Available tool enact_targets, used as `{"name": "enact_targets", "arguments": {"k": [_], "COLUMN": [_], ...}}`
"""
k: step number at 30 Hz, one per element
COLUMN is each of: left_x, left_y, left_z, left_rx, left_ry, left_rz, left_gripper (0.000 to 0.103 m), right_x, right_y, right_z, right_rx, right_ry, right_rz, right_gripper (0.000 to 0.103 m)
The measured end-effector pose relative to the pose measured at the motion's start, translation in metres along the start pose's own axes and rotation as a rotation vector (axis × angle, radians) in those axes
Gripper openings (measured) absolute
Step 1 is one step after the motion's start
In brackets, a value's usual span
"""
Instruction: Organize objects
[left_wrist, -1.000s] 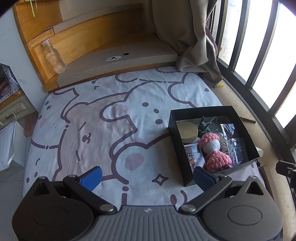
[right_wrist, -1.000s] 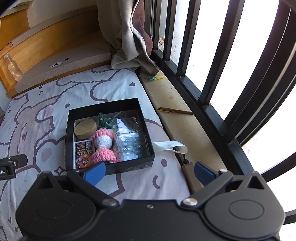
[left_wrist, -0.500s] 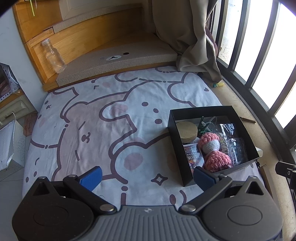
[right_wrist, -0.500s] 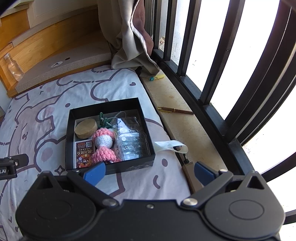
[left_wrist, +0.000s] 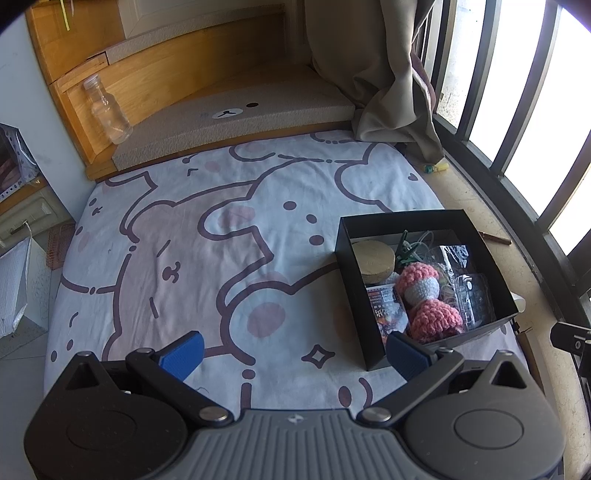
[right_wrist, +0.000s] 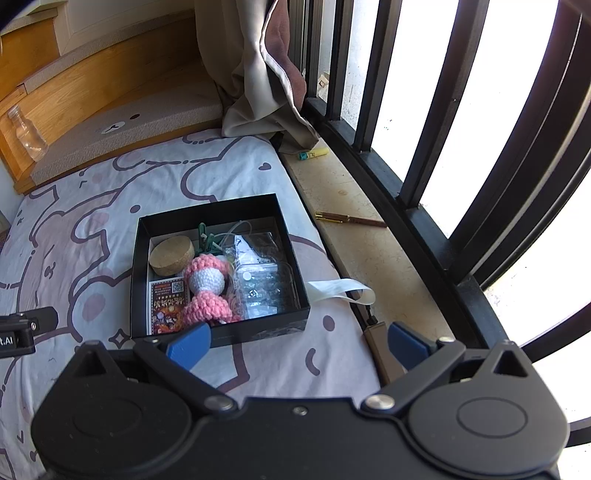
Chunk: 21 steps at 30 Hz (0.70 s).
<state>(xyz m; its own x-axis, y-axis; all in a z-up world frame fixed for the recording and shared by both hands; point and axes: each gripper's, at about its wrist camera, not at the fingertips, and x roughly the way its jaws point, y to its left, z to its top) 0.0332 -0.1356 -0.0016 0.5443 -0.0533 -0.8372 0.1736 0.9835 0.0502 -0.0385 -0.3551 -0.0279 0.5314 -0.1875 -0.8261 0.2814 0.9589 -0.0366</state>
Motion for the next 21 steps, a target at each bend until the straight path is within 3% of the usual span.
{"name": "enact_targets", "arguments": {"k": [21], "left_x": [0.0012], "left_y": [-0.0032], "left_z": [-0.0011], "left_rx": [-0.002], "left_ry": [0.002], "left_rz": [0.002], "left_gripper": [0.103], "right_x": [0.0001], "right_y": [-0.0003], "right_z": [-0.0001], "right_rx": [0.0], "right_ry": [0.0], "right_rz": [0.001], "right_gripper": [0.103]}}
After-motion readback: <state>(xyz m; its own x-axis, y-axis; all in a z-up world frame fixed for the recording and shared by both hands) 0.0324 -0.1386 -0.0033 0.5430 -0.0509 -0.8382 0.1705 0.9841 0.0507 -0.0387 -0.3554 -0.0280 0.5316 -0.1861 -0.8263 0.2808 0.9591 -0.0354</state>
